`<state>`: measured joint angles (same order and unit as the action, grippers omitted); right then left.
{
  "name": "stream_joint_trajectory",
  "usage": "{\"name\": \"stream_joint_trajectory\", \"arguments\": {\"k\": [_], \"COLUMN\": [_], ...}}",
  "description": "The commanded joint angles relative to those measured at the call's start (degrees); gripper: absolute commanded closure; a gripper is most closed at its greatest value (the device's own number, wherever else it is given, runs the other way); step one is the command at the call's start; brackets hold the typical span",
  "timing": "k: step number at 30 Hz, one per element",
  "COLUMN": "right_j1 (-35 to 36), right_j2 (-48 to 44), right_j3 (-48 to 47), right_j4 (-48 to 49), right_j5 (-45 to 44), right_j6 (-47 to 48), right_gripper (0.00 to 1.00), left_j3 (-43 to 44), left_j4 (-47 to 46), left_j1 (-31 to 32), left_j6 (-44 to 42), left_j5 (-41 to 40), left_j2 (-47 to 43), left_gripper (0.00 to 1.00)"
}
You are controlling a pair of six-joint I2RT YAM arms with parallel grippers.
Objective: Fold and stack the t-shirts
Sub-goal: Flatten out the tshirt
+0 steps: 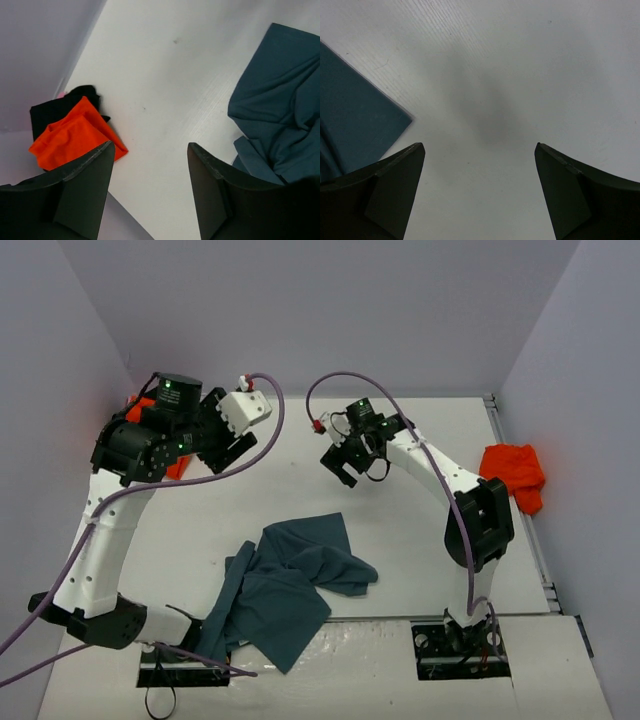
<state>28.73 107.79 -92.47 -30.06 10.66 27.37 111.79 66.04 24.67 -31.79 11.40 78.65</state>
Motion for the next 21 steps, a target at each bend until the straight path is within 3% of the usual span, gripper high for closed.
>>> {"name": "stream_joint_trajectory", "arguments": {"k": [1,3,6,14,15,17,21], "right_j1": [-3.68,-6.71,-11.27,-12.82,-12.82,-12.82,-12.79], "right_j2": [-1.17,-0.31,-0.67,-3.37,-3.73,-4.26,-4.34], "right_j3": [-4.26,-6.32,-7.94,-4.84,-4.3,-3.58,-3.38], "right_j4": [-0.21,0.44,3.35,9.15,9.61,10.2,10.29], "right_j5": [-8.16,-8.87,-11.1,-18.94,-19.34,-19.6,-19.18], "right_j6": [-2.52,-5.22,-8.97,-11.12,-11.11,-11.12,-11.2], "right_gripper": [0.12,0.12,0.13,0.12,0.11,0.11,0.11], "left_j3": [-4.09,-5.24,-8.73,-23.57,-24.97,-28.1,-31.73], "left_j4": [-4.83,-3.33,-2.72,-4.74,-5.3,-5.5,-5.01], "left_j1": [-0.25,0.07,0.48,1.92,2.24,2.45,3.14], "left_j6": [3.45,2.89,4.1,7.83,8.32,8.72,9.75], "left_j5": [5.9,7.79,6.85,-0.2,-2.25,-4.83,-7.39], "left_j2": [0.15,1.12,2.6,4.71,4.4,4.02,4.03], "left_gripper": [0.25,0.27,0.37,0.54,0.6,0.82,0.96]}}
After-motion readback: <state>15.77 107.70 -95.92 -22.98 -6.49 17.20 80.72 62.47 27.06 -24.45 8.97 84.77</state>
